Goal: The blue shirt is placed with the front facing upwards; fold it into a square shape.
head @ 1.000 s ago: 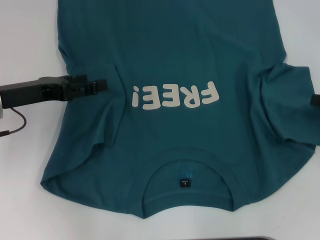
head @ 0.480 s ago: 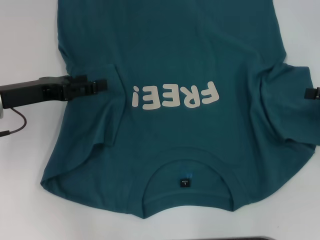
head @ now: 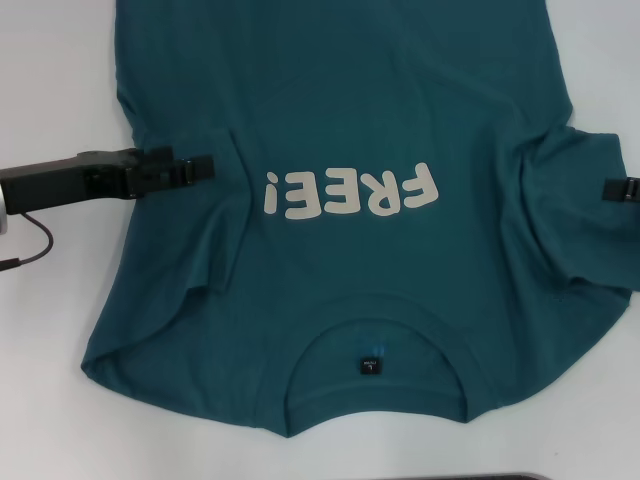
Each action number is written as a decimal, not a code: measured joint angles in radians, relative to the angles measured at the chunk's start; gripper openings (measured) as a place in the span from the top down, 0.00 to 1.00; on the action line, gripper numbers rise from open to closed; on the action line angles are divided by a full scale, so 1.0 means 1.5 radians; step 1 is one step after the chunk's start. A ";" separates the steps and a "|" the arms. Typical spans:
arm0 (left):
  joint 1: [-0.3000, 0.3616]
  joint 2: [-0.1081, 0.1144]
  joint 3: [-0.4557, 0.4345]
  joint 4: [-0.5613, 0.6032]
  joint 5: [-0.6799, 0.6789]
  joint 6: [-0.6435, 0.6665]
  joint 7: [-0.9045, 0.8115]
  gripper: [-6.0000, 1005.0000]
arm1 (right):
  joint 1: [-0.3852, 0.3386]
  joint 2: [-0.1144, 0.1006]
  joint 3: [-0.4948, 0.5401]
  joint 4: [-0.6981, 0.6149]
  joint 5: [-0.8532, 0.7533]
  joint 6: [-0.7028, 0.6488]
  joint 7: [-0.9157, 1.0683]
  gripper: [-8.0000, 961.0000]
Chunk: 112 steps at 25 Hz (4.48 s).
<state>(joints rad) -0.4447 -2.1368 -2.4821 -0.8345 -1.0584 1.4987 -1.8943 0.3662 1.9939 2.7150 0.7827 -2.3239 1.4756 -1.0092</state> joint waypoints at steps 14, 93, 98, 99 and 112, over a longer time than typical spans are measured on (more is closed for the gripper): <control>0.000 0.000 0.000 0.000 -0.002 0.000 0.000 0.12 | -0.002 0.000 0.001 0.000 0.000 0.000 0.000 0.10; -0.009 -0.006 0.000 0.000 -0.006 0.005 -0.007 0.12 | -0.044 -0.023 0.061 0.108 0.065 0.002 0.024 0.99; -0.010 -0.007 0.000 0.000 -0.006 0.004 -0.008 0.12 | -0.046 -0.027 0.061 0.123 0.067 0.002 0.034 0.99; -0.010 -0.007 0.000 0.000 -0.006 0.004 -0.008 0.12 | -0.046 -0.028 0.061 0.125 0.067 0.002 0.034 0.99; -0.010 -0.009 0.000 0.000 -0.006 0.000 -0.008 0.12 | -0.037 -0.024 0.061 0.128 0.074 0.020 0.025 0.99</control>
<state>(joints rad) -0.4602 -2.1509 -2.4821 -0.8345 -1.0677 1.4986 -1.9066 0.3112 1.9575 2.8072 0.9741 -2.2123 1.5060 -0.9711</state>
